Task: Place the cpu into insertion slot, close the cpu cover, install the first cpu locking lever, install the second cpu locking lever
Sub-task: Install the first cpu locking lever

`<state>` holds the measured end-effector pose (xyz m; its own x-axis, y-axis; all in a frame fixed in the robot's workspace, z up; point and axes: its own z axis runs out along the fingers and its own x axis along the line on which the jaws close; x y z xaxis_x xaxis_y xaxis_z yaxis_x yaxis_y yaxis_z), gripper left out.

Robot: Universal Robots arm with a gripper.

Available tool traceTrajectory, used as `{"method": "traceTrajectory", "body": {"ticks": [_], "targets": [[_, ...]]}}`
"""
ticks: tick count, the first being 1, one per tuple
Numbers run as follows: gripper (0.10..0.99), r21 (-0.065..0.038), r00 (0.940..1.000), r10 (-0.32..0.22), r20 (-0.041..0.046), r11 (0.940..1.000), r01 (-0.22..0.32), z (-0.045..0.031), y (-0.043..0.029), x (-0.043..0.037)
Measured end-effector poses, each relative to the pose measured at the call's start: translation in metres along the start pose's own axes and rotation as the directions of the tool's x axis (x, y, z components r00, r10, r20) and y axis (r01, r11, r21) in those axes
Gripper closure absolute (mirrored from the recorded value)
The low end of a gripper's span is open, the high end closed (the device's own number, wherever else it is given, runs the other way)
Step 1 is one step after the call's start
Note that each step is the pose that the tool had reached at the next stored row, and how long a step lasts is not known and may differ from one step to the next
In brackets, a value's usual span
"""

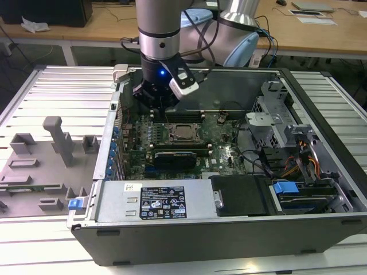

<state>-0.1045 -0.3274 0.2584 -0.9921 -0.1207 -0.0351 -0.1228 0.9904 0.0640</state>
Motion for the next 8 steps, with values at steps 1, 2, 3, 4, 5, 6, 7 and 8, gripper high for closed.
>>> {"method": "traceTrajectory", "body": {"ticks": [1,2,3,4,5,6,7,8], "targets": [[0.98,-0.005,1.0,0.0,0.0054,1.0,0.0,0.0,0.0002,0.0011],[0.98,-0.01,0.9999,0.0,0.0113,1.0,0.0,-0.0001,0.0003,0.0025],[0.98,-0.014,0.9999,0.0,0.0171,0.9999,0.001,0.0001,0.0007,0.0051],[0.98,-0.014,0.9999,-0.001,0.0172,0.9999,0.001,0.0001,0.0007,0.0051],[0.98,-0.014,0.9999,-0.001,0.0171,0.9999,0.001,0.0001,0.0007,0.0051],[0.98,-0.014,0.9999,-0.001,0.0171,0.9999,0.001,0.0,0.0007,0.0052],[0.98,-0.016,0.9998,0.0,0.0187,0.9999,0.001,0.0,0.0006,0.0054],[0.98,-0.021,0.9998,0.0,0.0213,0.9998,0.001,0.0003,0.0008,0.0061]]}}
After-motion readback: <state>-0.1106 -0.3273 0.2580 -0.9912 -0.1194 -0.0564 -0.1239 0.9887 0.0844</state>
